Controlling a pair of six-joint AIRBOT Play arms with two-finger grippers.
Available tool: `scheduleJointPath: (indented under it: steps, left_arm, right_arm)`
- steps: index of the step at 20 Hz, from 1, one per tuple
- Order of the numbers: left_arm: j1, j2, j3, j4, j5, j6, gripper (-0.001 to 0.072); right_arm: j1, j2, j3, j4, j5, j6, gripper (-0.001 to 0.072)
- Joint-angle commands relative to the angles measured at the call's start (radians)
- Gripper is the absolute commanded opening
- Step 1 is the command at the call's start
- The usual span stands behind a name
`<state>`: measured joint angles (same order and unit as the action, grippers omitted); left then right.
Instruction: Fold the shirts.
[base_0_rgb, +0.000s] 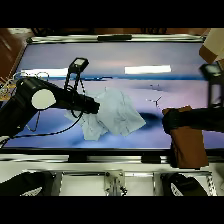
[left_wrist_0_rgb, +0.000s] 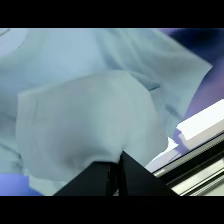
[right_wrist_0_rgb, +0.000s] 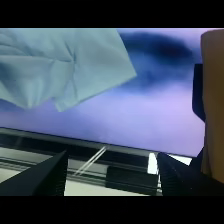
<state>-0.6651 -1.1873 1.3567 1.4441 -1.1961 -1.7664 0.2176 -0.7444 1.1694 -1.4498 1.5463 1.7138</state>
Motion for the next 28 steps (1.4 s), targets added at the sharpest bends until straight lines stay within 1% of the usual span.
scheduleJointPath:
  steps: [1, 3, 5, 6, 9, 11, 12, 16, 19, 21, 24, 25, 26, 27, 28]
  left_arm:
    - [-0.014, 0.034, -0.035, 0.108, -0.181, 0.011, 0.0035]
    - [-0.024, 0.076, -0.035, 0.160, -0.238, 0.010, 0.0035]
    - [-0.031, 0.119, -0.045, 0.161, -0.245, -0.004, 0.0035]
    - [-0.032, 0.135, -0.056, 0.161, -0.245, -0.011, 0.0035]
    - [-0.031, 0.162, -0.104, 0.161, -0.245, -0.028, 0.0035]
    - [-0.031, 0.161, -0.137, 0.161, -0.237, -0.028, 0.0035]
    - [-0.031, 0.161, -0.157, 0.161, -0.224, -0.028, 0.0035]
    - [-0.031, 0.155, -0.186, 0.161, -0.206, -0.047, 0.0035]
    - [-0.031, 0.155, -0.187, 0.161, -0.182, -0.055, 0.0035]
    - [-0.031, 0.155, -0.187, 0.161, -0.172, -0.063, 0.0035]
    - [-0.031, 0.155, -0.187, 0.161, -0.168, -0.064, 0.0035]
    - [-0.031, 0.156, -0.187, 0.162, -0.168, -0.064, 0.0035]
    - [-0.029, 0.156, -0.187, 0.167, -0.166, -0.064, 0.0035]
    - [-0.027, 0.156, -0.186, 0.185, -0.153, -0.072, 0.0035]
    - [-0.026, 0.157, -0.184, 0.204, -0.138, -0.089, 0.0035]
  right_arm:
    - [-0.001, -0.064, -0.225, 0.015, -0.128, 0.004, 0.0664]
    - [-0.001, -0.172, -0.259, 0.018, -0.166, 0.010, 0.0664]
    - [-0.020, -0.291, -0.259, 0.061, -0.213, 0.003, 0.0664]
    - [-0.045, -0.350, -0.258, 0.116, -0.230, -0.017, 0.0664]
    - [-0.142, -0.525, -0.259, 0.346, -0.245, -0.129, 0.0664]
    - [-0.196, -0.609, -0.259, 0.456, -0.270, -0.160, 0.0664]
    - [-0.213, -0.637, -0.258, 0.480, -0.289, -0.163, 0.0664]
    - [-0.202, -0.709, -0.259, 0.467, -0.376, -0.162, 0.0664]
    - [-0.166, -0.745, -0.259, 0.504, -0.459, -0.158, 0.0663]
    - [-0.129, -0.762, -0.258, 0.533, -0.531, -0.155, 0.0663]
    - [-0.057, -0.765, -0.258, 0.549, -0.657, -0.116, 0.0662]
    - [-0.038, -0.765, -0.258, 0.573, -0.694, -0.114, 0.0616]
    - [-0.023, -0.765, -0.258, 0.607, -0.723, -0.115, 0.0447]
    - [-0.019, -0.765, -0.255, 0.639, -0.732, -0.122, 0.0079]
    - [-0.018, -0.765, -0.244, 0.654, -0.724, -0.130, 0.0062]
